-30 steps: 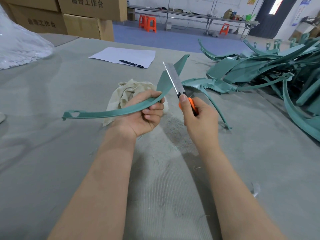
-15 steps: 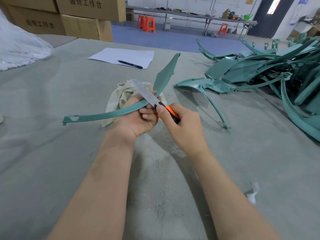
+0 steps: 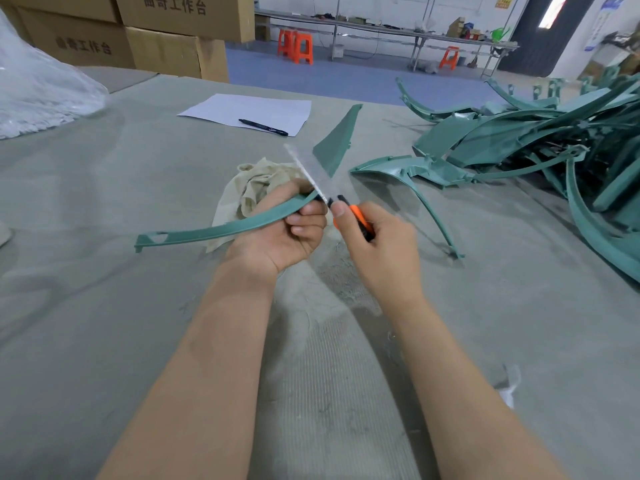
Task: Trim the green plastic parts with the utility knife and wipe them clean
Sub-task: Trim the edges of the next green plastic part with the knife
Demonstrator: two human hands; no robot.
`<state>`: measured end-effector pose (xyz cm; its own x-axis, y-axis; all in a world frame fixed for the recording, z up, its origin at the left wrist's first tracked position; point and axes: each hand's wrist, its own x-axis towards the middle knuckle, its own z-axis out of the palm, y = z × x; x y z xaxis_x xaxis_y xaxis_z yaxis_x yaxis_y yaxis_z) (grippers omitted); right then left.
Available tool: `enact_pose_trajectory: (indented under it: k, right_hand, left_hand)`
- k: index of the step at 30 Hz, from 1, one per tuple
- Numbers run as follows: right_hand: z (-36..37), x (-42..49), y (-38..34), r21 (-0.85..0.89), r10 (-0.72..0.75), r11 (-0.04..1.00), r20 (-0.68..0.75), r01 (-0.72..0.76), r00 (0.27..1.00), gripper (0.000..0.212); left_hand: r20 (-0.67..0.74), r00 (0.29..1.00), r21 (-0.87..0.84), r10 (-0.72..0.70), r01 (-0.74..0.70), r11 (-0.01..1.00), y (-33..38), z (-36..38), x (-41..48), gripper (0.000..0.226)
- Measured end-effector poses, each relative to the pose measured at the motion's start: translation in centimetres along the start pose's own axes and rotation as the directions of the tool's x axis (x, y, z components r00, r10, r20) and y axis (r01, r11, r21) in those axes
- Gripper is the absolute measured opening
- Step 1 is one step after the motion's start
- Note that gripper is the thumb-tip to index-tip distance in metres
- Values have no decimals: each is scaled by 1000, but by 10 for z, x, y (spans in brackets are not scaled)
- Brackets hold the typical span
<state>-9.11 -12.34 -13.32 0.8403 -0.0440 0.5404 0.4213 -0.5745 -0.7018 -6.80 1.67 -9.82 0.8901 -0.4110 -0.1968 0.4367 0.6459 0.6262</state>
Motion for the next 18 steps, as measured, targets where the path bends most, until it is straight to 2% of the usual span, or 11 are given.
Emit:
enact_pose_trajectory:
  k: [3,5,8,11,16,18]
  right_hand:
    - [7,-5,-6,-4,-60,998,104,61,993,44]
    - [8,-6,-8,-4,-73,997,127,74,989,43]
    - [3,-2,-6,44,-15,999,72,12,997,48]
    - [-3,1,-3,42,47,998,-20,-47,999,51]
    - [-4,1,-1,26,63,998,-23,-63,998,49]
    - [-3,1,-1,37,59,998,-24,-58,998,47]
  left_hand:
    - [-17,1000,-112,22,-24,993,-1,-6,3,29]
    - [-17,999,-122,39,-41,992,0,-9,3,35]
    - [-14,999,-60,44,-45,997,1,-3,2,26]
    - [-11,1000,-11,9,-9,1000,1,-1,2,31]
    - [37,999,-9,25,-24,1000,-1,3,-3,10]
    - [49,998,-20,33,-32,999,-2,4,-4,8]
